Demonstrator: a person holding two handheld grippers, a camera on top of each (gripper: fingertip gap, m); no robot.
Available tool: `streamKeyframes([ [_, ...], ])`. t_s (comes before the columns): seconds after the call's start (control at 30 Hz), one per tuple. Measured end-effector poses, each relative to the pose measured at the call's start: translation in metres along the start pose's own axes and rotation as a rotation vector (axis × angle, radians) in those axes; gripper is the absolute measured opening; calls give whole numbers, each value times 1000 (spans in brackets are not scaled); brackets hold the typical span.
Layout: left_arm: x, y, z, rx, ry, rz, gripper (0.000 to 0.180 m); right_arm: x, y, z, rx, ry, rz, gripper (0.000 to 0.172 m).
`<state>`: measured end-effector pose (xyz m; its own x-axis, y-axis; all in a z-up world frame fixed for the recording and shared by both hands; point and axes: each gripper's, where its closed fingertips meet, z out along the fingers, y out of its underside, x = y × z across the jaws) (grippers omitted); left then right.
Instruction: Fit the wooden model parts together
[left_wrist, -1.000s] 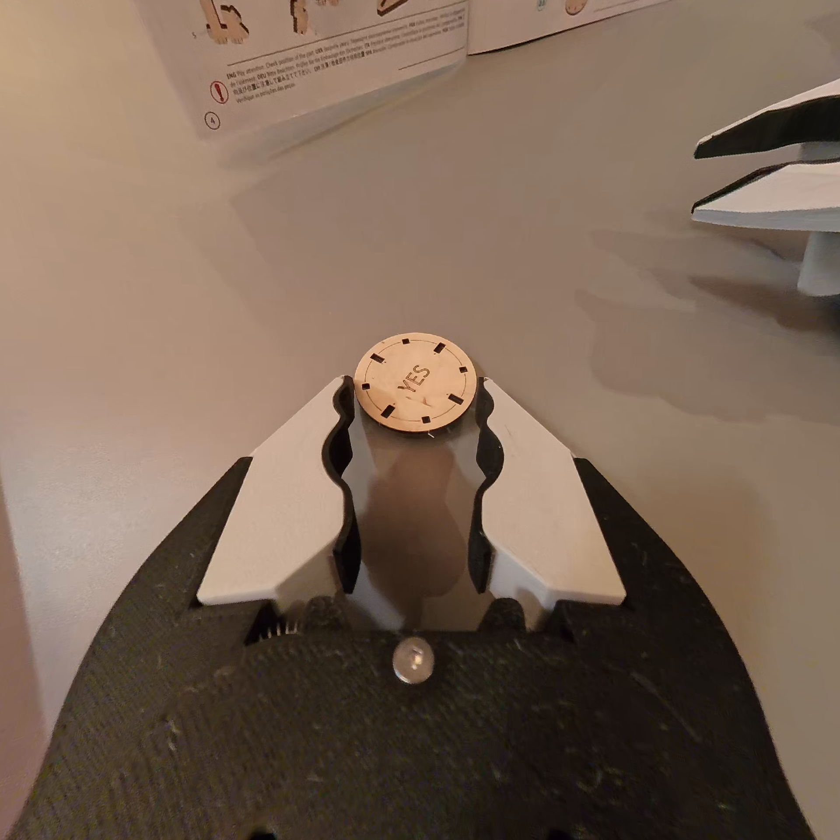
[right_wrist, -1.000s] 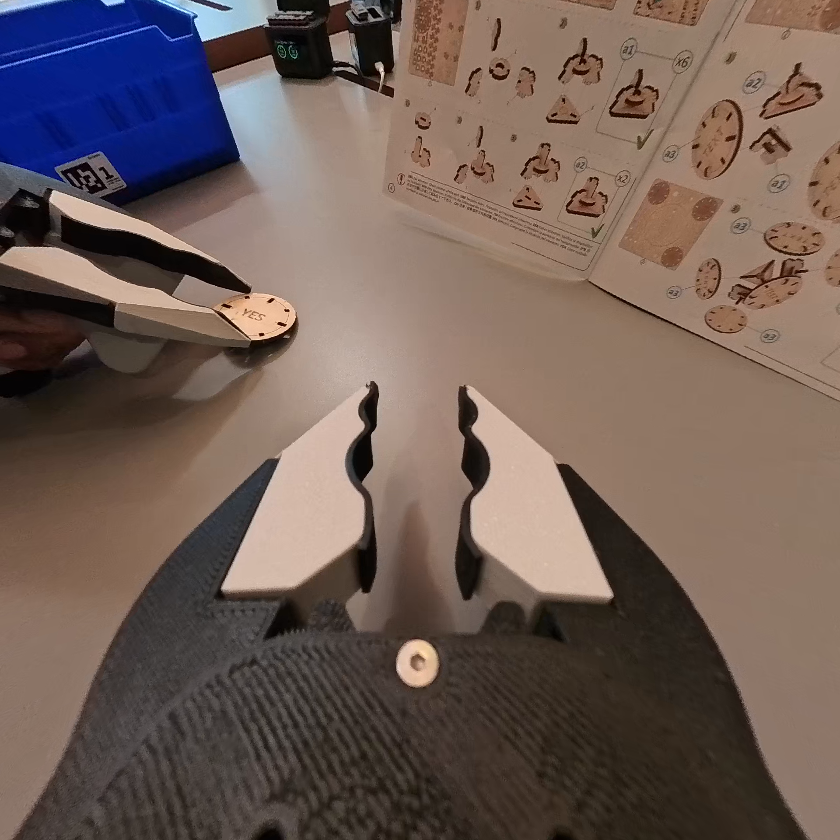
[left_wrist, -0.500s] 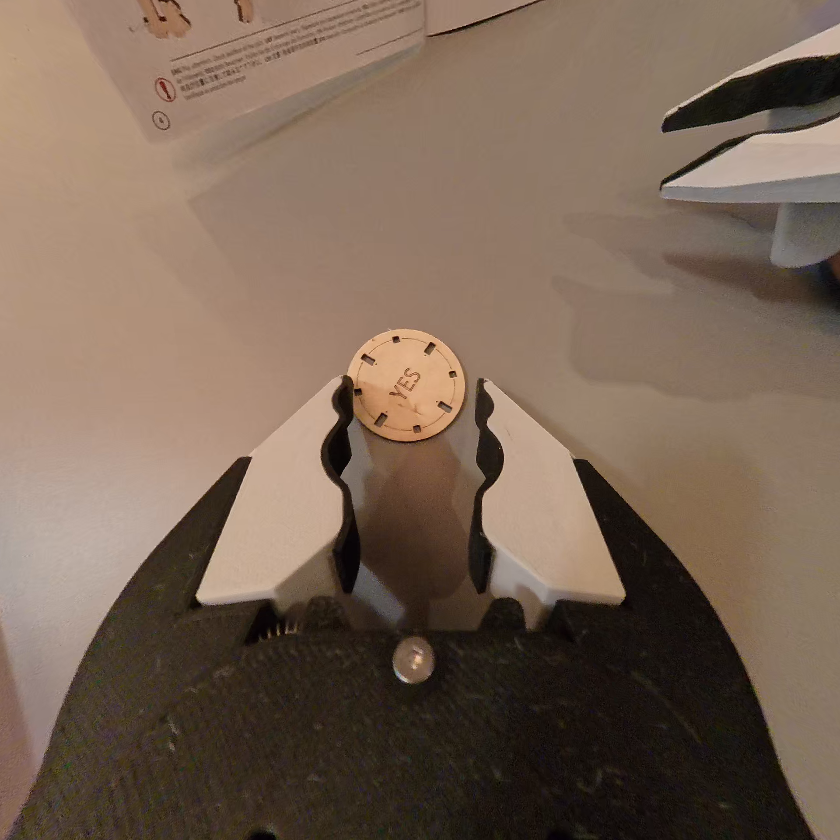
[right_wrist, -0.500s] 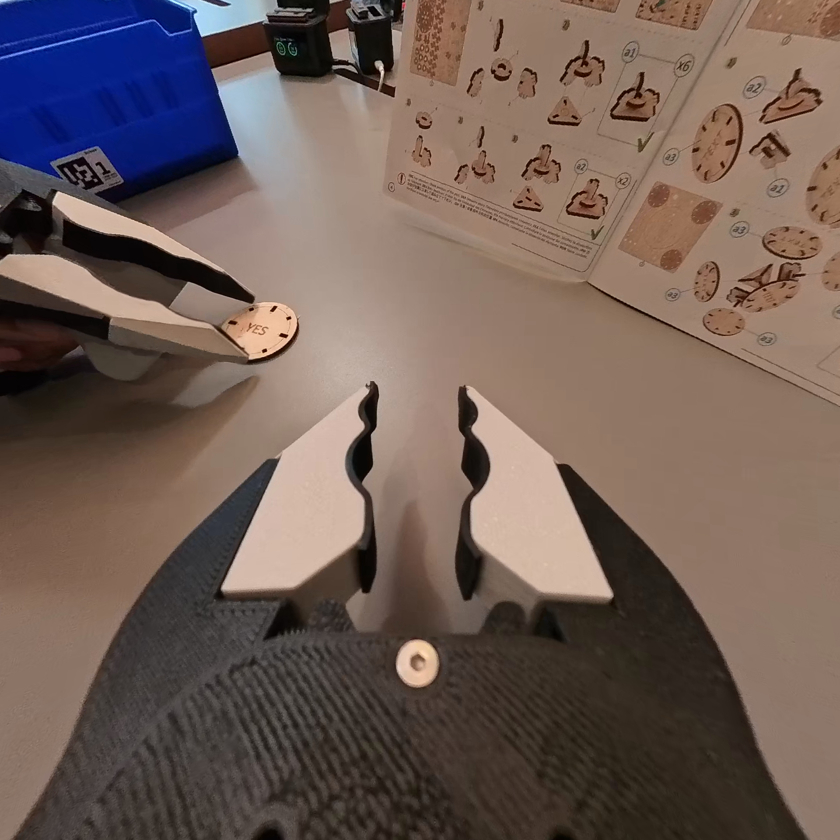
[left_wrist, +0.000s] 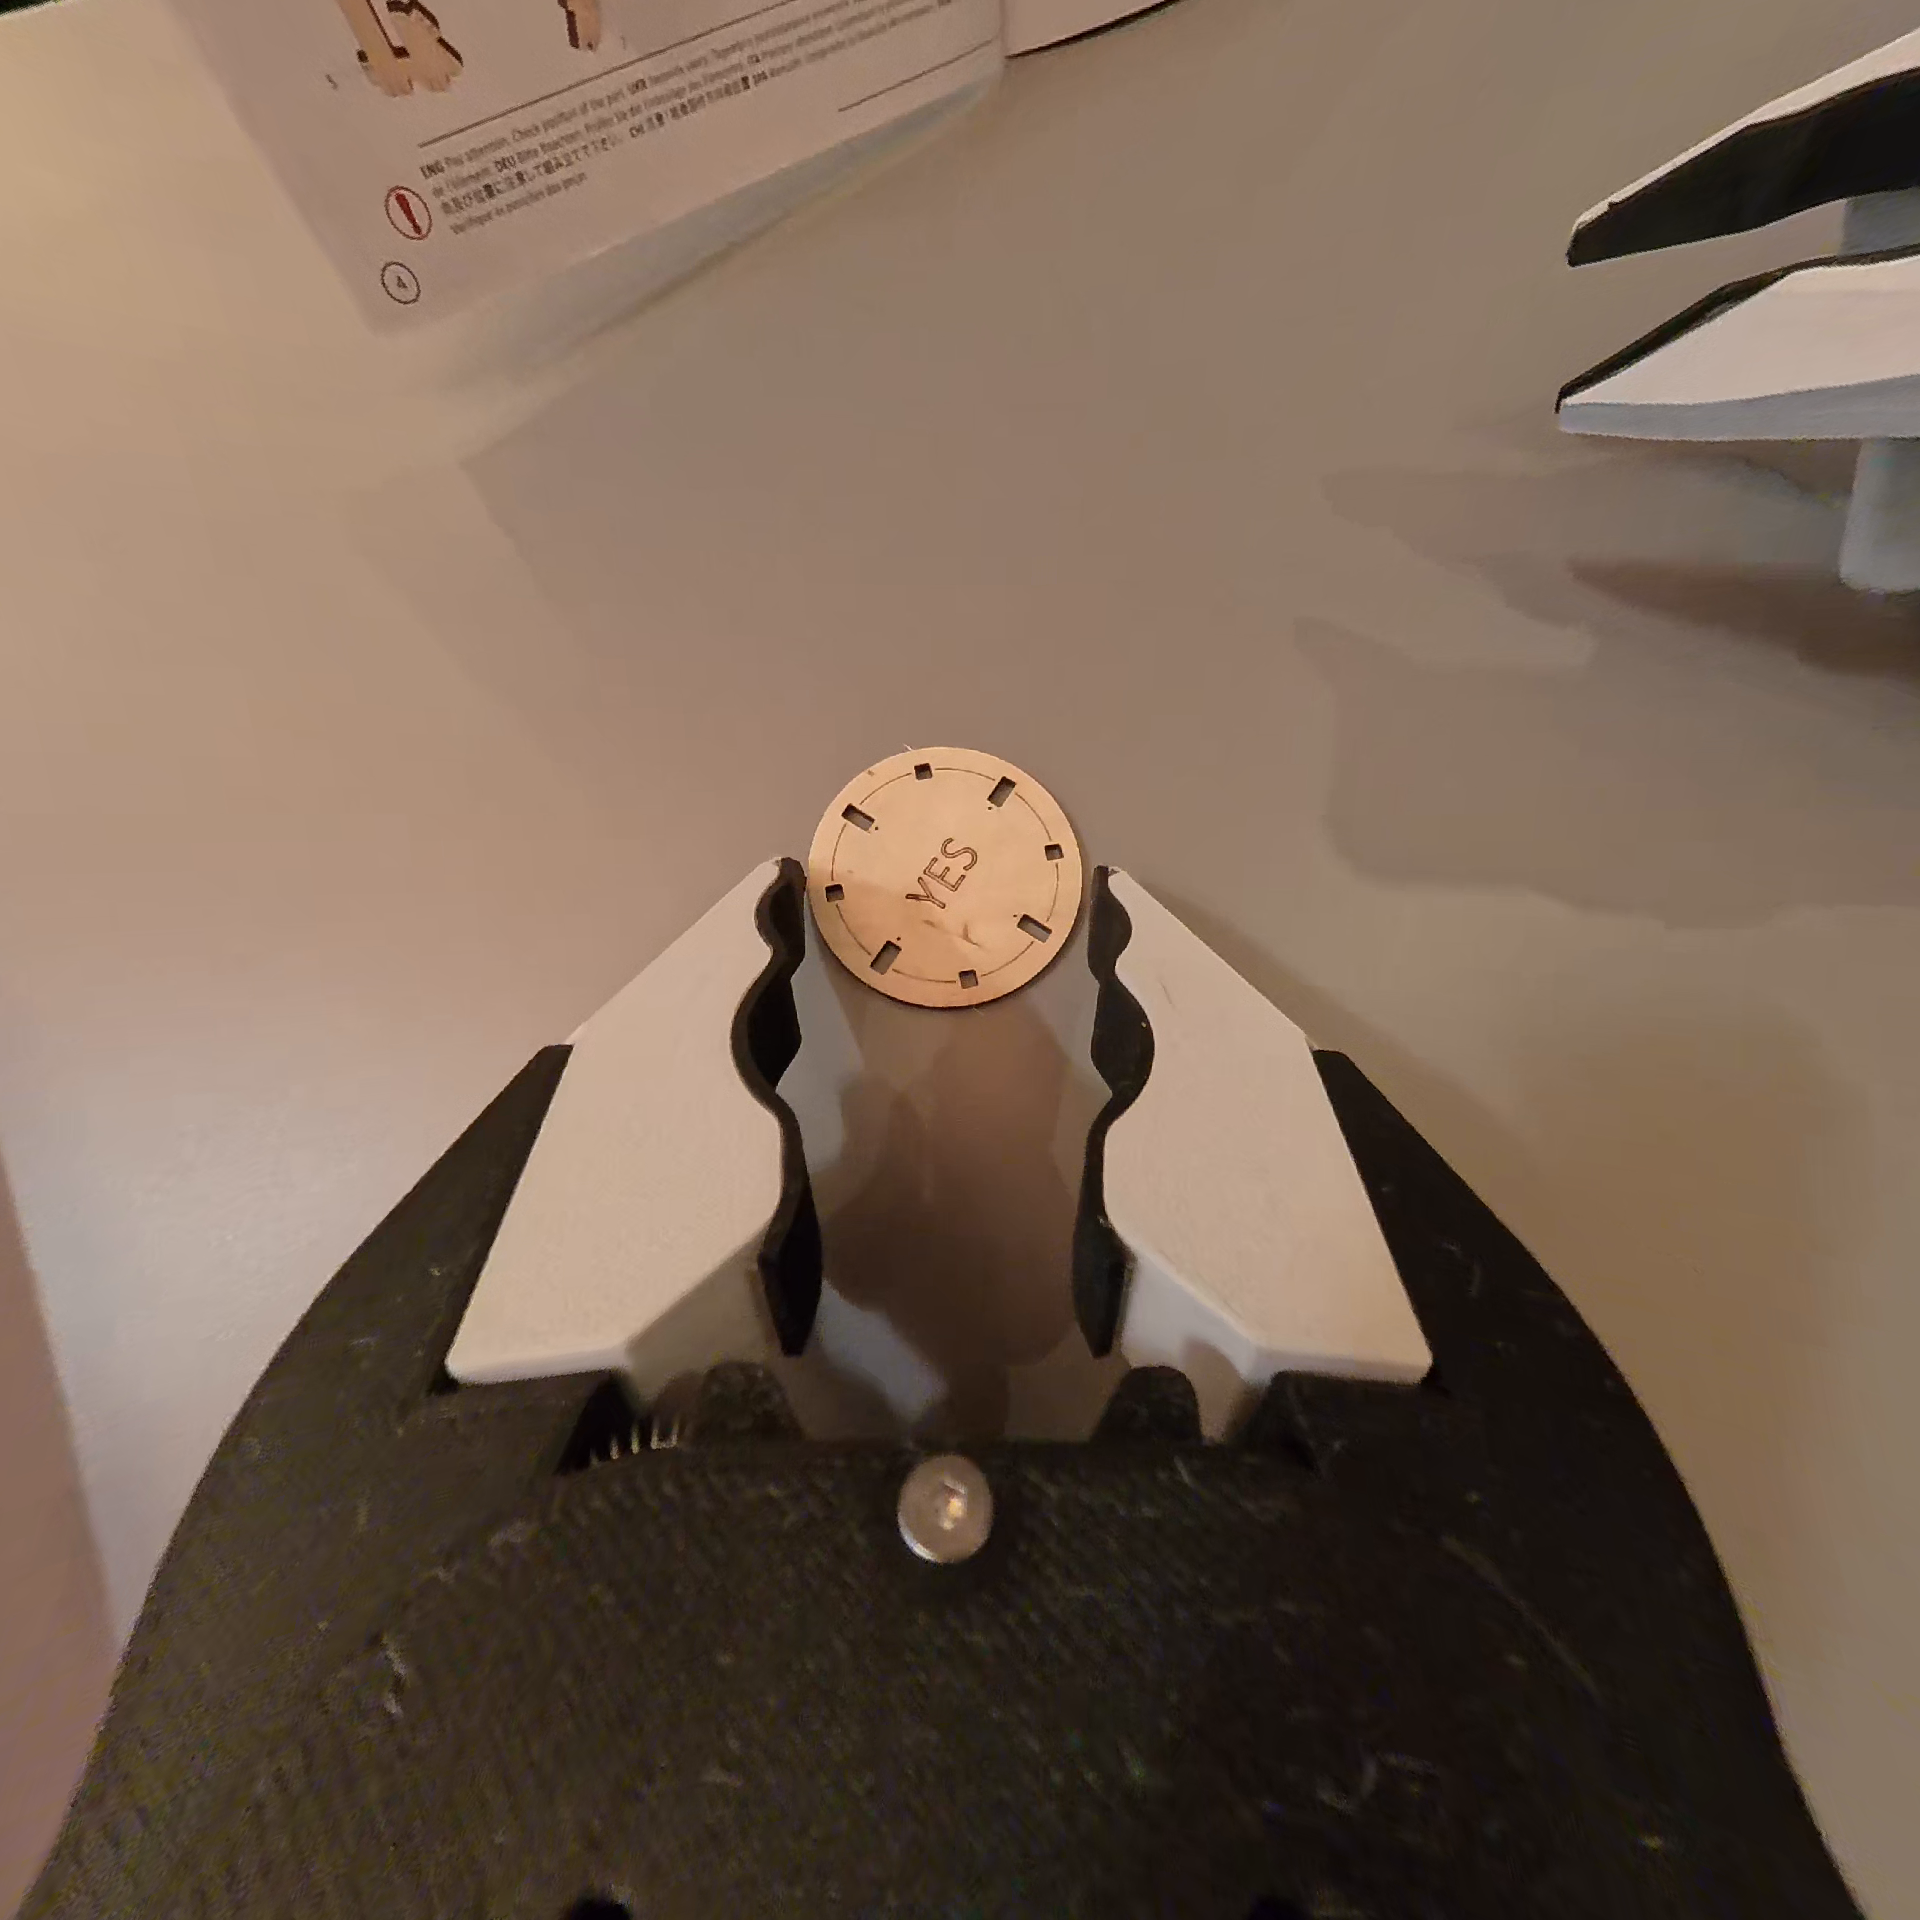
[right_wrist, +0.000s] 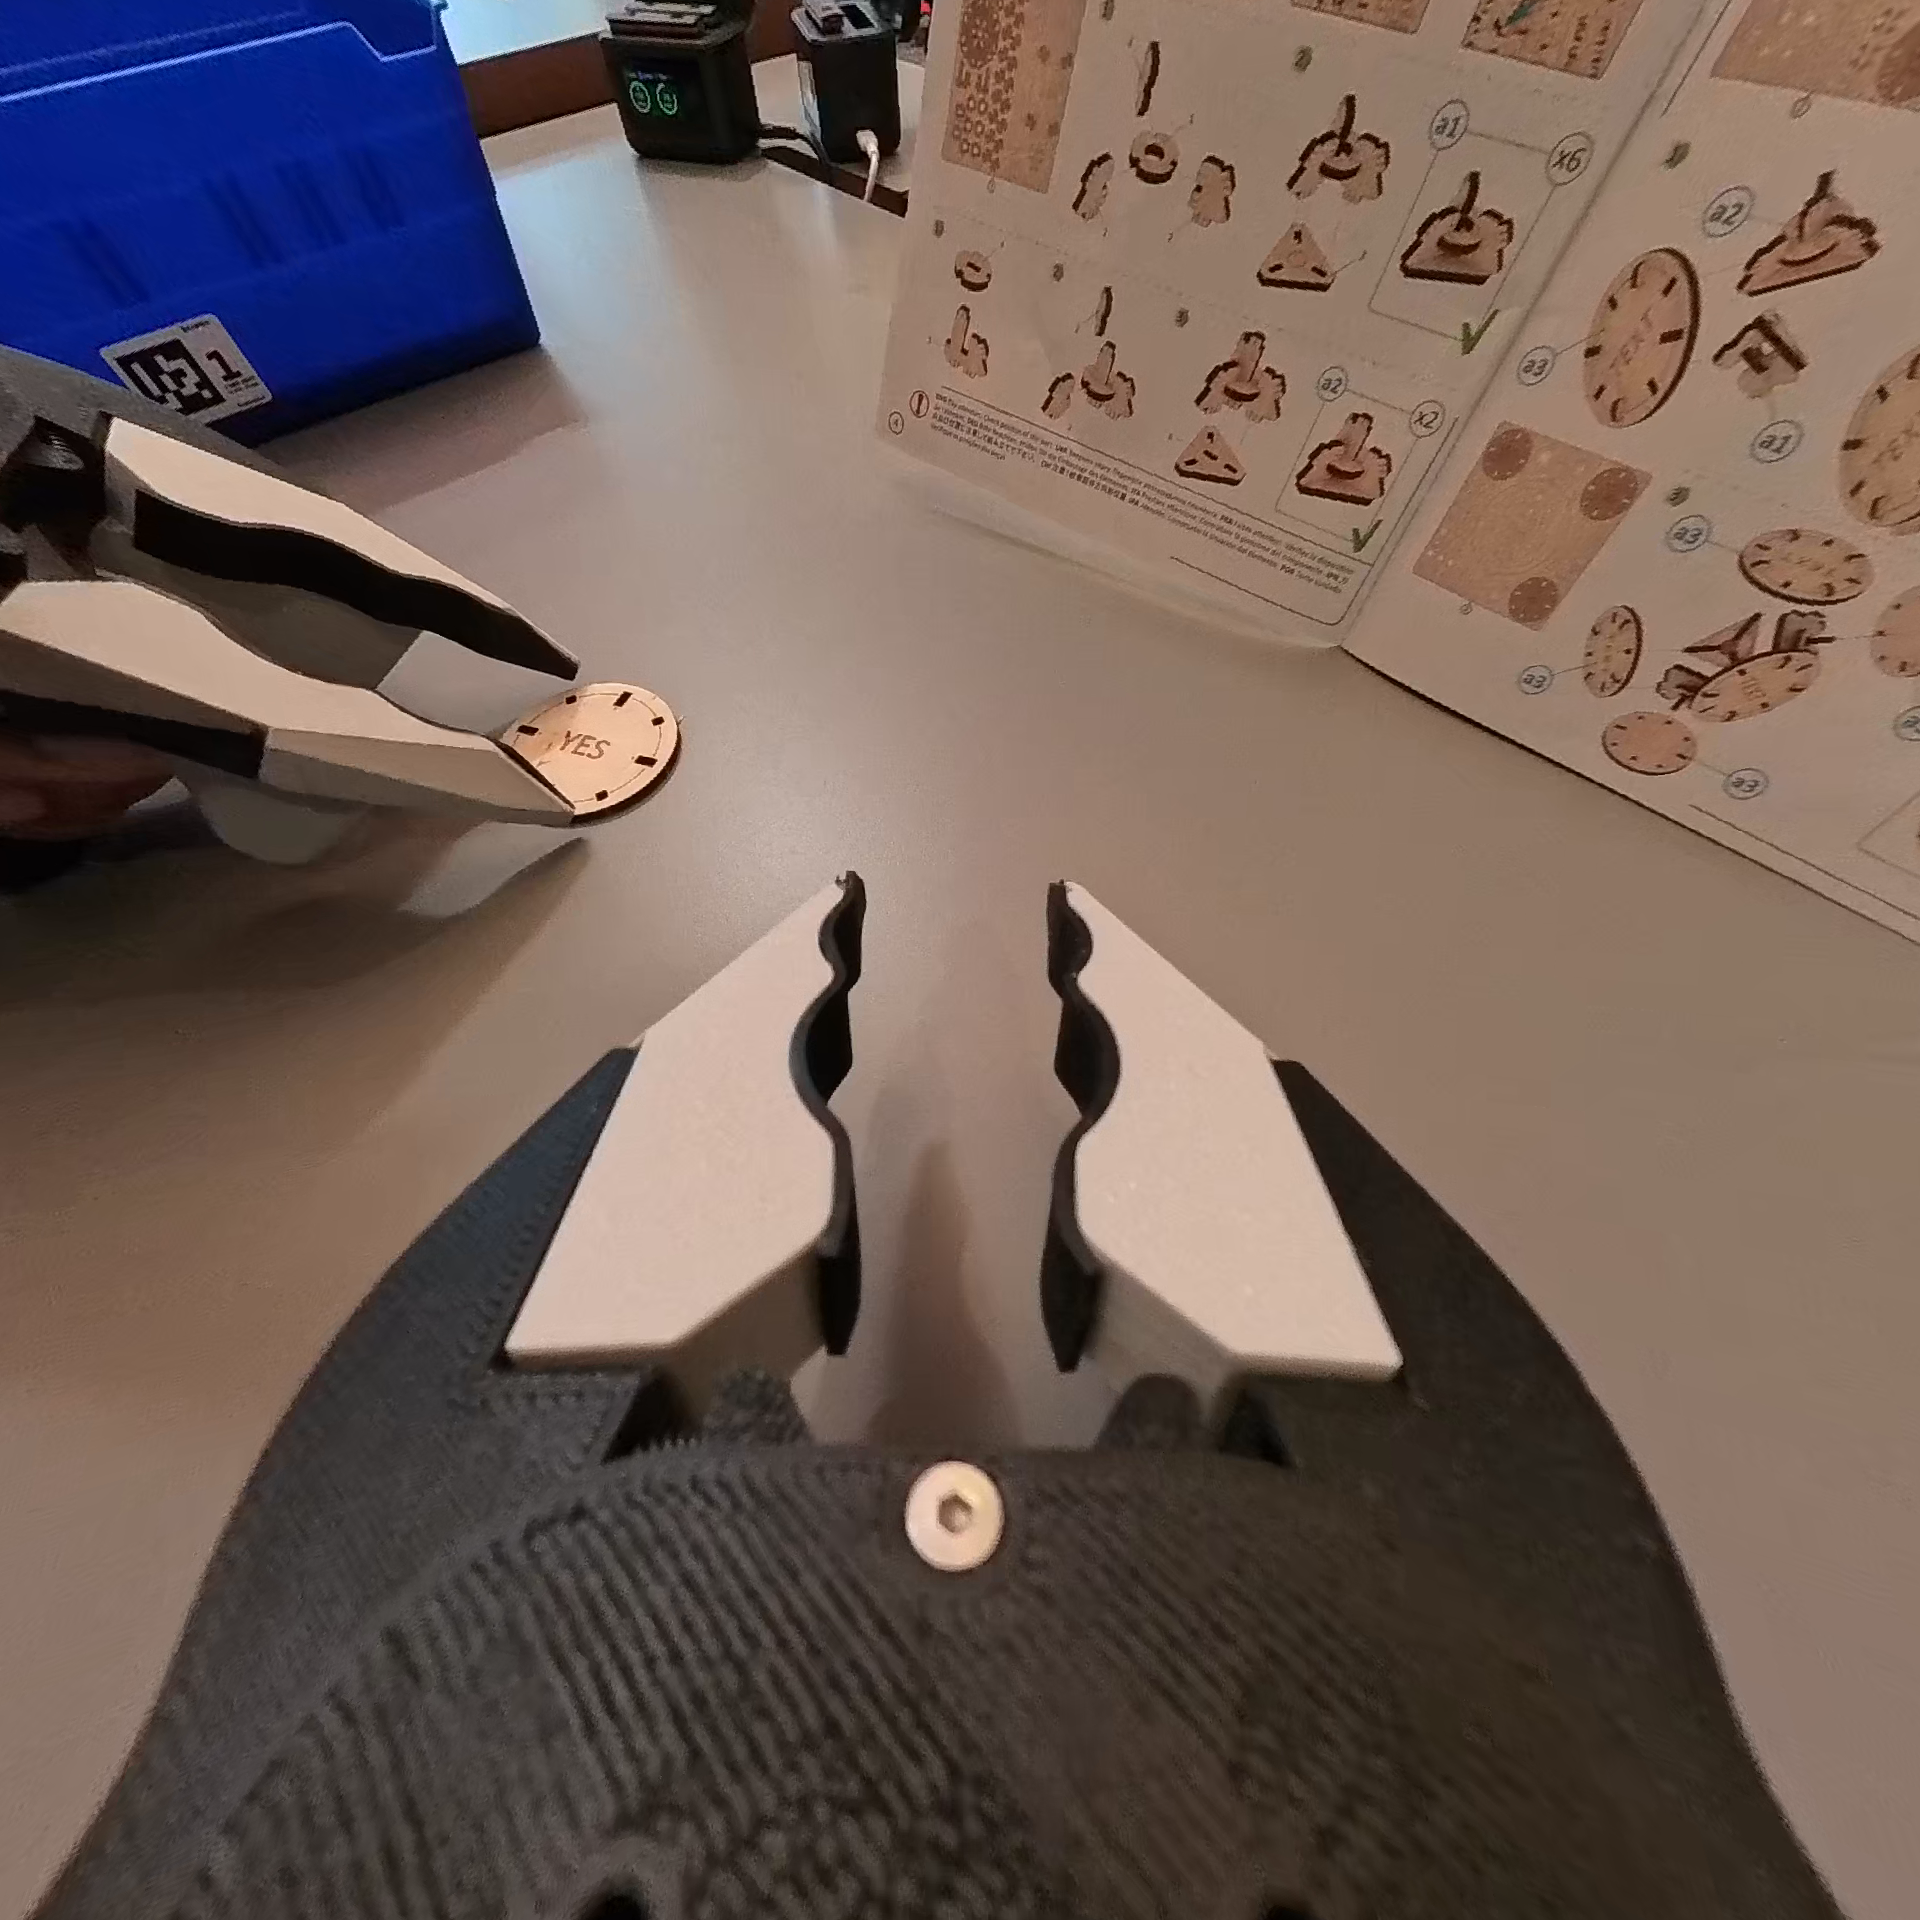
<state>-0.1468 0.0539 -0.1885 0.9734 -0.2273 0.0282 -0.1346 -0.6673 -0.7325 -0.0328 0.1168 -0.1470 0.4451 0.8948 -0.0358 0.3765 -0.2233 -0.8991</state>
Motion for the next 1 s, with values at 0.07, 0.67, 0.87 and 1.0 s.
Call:
streamKeyframes([
  [0.07,0,1,1,-5,-6,6,54,0,0,0,0,1,-2,35],
  [0.67,-1,-1,0,4,22,-30,48,0,0,0,-3,2,-7,34],
  [0.87,-8,-1,-1,6,-17,-54,45,0,0,0,-3,1,-5,34],
  [1.0,-14,-1,-1,12,-46,-84,45,-1,0,0,-3,2,-9,35],
])
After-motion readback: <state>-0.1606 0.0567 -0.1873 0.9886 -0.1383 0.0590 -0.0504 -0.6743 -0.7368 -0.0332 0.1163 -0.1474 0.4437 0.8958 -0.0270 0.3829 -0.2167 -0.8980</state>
